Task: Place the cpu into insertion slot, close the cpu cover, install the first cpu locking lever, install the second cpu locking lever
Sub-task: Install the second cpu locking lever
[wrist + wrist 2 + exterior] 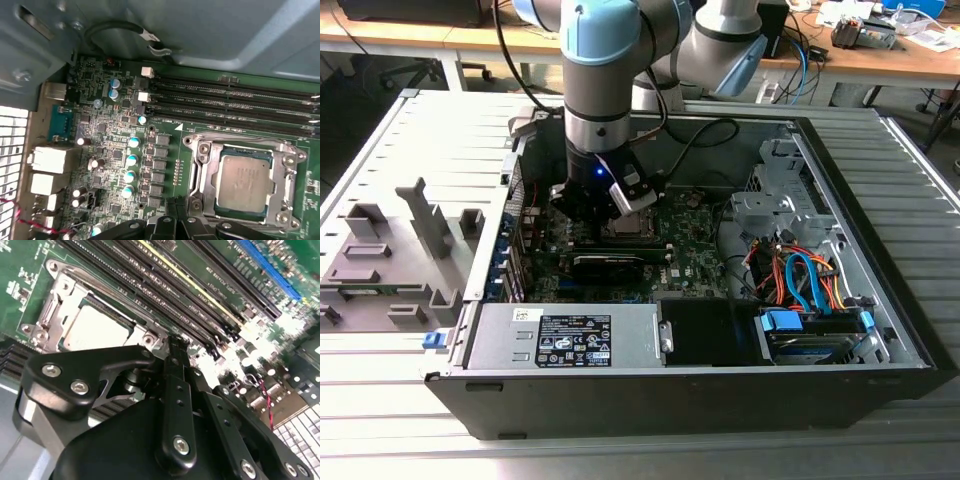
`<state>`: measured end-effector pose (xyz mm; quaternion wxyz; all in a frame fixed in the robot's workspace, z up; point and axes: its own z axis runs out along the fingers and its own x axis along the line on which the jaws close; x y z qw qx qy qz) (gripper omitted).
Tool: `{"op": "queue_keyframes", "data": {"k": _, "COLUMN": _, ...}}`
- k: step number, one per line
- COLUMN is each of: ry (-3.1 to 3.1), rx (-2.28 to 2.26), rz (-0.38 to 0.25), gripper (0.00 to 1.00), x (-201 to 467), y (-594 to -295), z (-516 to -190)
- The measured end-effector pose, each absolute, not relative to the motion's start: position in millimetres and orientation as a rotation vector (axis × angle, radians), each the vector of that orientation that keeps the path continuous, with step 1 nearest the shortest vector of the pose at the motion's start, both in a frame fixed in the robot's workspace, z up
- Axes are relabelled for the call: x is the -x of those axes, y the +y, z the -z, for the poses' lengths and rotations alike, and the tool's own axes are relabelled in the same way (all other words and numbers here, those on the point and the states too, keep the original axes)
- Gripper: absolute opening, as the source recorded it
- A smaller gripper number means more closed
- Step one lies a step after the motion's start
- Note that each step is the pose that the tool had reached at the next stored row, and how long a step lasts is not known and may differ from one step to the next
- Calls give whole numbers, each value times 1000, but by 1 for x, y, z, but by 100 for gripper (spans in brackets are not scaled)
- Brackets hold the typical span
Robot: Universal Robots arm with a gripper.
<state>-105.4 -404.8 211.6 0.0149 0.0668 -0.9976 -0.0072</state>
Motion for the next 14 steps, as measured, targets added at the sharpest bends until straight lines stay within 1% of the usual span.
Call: {"op": "queue_keyframes", "data": {"k": 14, "ry": -3052, "rx": -204, "rz": 27, "gripper": 11, "x": 44, "y": -405, "z": -214}}
